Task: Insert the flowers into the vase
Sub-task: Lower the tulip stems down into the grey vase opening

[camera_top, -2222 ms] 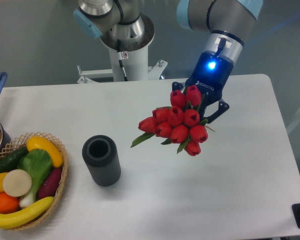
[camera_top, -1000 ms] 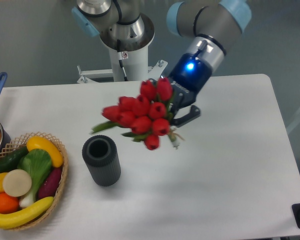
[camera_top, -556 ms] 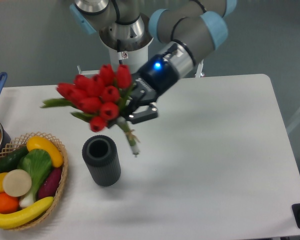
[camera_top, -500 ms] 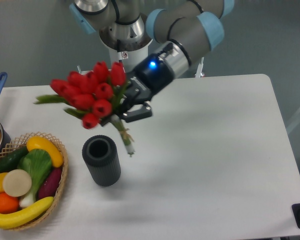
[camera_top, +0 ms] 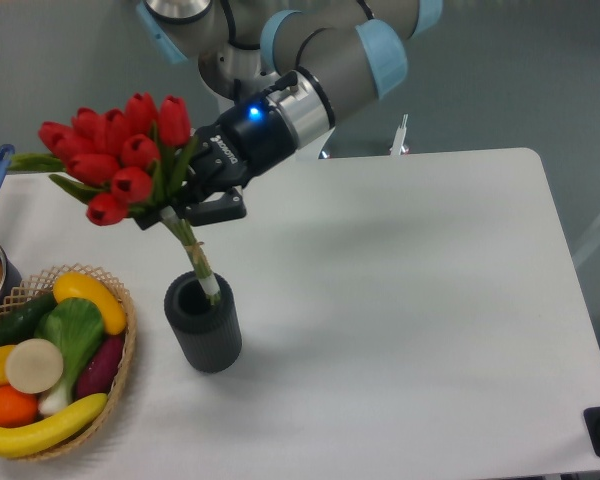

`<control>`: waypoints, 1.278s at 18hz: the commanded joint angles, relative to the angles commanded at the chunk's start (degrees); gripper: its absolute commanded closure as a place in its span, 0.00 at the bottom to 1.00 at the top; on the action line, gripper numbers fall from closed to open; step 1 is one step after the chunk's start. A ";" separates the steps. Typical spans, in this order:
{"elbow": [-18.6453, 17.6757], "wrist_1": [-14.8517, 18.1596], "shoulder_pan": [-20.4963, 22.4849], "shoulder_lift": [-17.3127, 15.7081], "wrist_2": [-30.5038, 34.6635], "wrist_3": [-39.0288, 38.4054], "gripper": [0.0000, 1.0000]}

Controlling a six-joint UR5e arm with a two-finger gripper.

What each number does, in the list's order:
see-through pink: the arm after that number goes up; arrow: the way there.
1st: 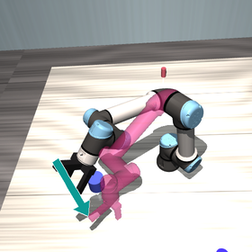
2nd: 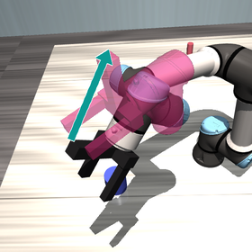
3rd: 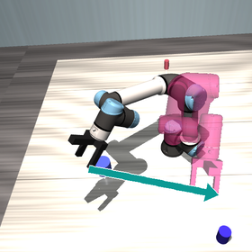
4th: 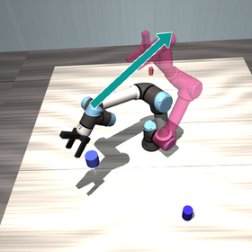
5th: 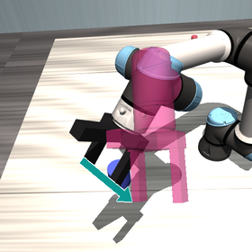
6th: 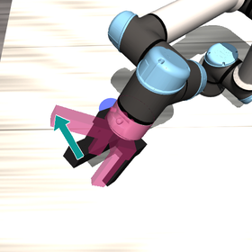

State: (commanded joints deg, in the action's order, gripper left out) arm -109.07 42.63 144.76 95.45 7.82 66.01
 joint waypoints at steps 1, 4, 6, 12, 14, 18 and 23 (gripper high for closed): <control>-0.62 -0.09 -0.61 0.09 0.00 0.09 0.67; -0.71 0.00 -0.71 0.70 0.09 0.09 0.67; -0.62 0.00 -0.88 0.97 0.09 0.09 0.67; -0.01 0.09 -0.88 4.56 0.44 -0.09 0.64; -0.01 0.09 -0.88 6.15 0.88 -0.09 0.63; 0.43 0.09 -0.79 8.87 0.97 0.09 0.63; -0.36 -0.09 -0.44 11.68 1.05 2.01 0.63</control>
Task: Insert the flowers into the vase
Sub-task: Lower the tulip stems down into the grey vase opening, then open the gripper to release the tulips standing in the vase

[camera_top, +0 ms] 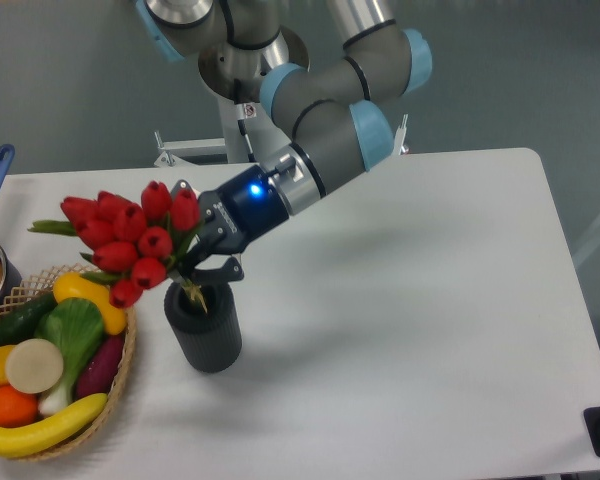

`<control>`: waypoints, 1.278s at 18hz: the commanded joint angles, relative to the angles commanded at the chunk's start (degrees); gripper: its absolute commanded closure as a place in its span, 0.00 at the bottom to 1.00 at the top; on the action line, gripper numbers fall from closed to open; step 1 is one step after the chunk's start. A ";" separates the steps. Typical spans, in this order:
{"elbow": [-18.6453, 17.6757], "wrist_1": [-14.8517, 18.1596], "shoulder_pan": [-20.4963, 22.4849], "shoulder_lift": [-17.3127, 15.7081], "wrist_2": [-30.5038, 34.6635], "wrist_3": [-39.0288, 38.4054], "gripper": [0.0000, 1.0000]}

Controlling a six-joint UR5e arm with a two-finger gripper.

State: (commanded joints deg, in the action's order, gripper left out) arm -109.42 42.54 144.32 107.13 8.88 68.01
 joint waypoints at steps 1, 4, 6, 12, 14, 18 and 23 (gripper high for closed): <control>-0.18 0.00 0.00 0.35 0.00 0.62 0.63; -0.79 0.00 0.00 0.80 0.00 0.98 0.63; -1.40 0.00 0.00 0.97 0.00 1.85 0.62; -3.96 0.00 0.09 0.80 0.00 4.14 0.62; -4.05 0.00 0.00 0.88 0.00 4.14 0.62; -4.57 0.00 0.00 0.97 0.00 5.72 0.58; -4.48 0.00 0.17 1.59 0.09 8.62 0.19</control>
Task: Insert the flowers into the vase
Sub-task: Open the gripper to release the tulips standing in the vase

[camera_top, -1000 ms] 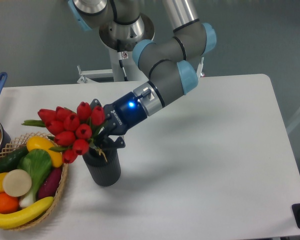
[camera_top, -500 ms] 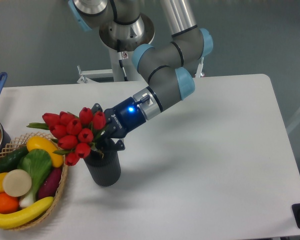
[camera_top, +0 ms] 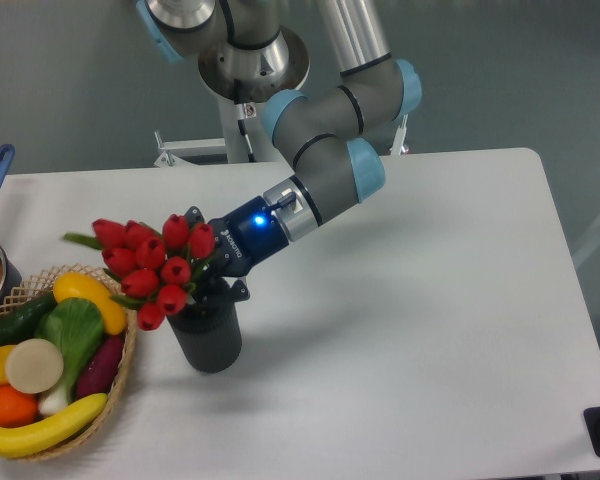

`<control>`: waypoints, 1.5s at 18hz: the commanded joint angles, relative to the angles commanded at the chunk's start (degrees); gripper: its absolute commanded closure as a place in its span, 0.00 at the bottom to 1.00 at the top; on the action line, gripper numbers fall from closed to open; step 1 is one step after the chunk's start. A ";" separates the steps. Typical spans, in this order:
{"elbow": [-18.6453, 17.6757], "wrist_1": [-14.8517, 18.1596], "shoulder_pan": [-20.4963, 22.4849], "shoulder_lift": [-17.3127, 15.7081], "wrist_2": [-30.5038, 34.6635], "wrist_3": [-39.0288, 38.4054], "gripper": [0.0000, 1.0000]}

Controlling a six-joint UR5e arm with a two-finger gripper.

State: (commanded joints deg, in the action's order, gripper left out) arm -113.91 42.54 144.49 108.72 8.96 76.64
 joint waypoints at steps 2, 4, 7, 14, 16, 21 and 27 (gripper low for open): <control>0.00 0.00 0.09 0.09 0.09 0.09 0.05; 0.00 -0.09 0.18 0.00 0.09 0.09 0.01; 0.17 -0.09 0.44 -0.09 0.09 0.18 0.00; 1.76 -0.62 1.76 -1.67 11.07 0.44 0.00; 2.46 -0.62 2.37 -2.54 11.60 0.53 0.00; 0.44 -0.35 3.95 -9.04 18.71 0.88 0.00; -1.75 -0.26 4.48 -13.27 21.53 1.23 0.00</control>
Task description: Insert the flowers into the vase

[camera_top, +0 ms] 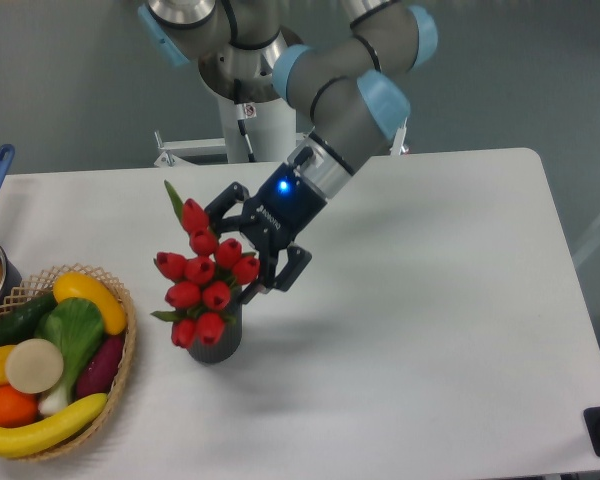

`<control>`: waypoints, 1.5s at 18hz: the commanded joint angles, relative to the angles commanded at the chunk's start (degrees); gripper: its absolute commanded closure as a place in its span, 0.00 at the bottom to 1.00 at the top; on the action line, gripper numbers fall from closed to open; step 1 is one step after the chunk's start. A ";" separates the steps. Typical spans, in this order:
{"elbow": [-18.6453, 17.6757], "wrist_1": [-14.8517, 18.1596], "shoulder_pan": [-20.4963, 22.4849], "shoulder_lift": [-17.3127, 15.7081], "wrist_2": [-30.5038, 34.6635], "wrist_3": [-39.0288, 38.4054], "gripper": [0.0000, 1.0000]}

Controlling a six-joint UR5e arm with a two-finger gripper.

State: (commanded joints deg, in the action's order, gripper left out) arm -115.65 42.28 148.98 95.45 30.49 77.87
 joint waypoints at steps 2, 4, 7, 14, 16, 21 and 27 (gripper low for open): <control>-1.33 -0.09 0.00 0.00 0.45 0.44 0.00; -1.50 0.00 0.00 0.17 0.36 -0.17 0.00; -1.68 0.00 -0.26 0.78 -0.26 -0.35 0.00; -1.33 0.00 -0.79 2.98 0.36 -0.26 0.00; -1.15 0.00 -0.79 2.98 0.97 -0.17 0.00; 0.86 0.00 0.96 1.32 13.15 -0.17 0.00; 6.92 0.09 8.60 -0.09 24.25 0.27 0.00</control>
State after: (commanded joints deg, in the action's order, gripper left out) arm -108.73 42.36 157.57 95.37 54.74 78.14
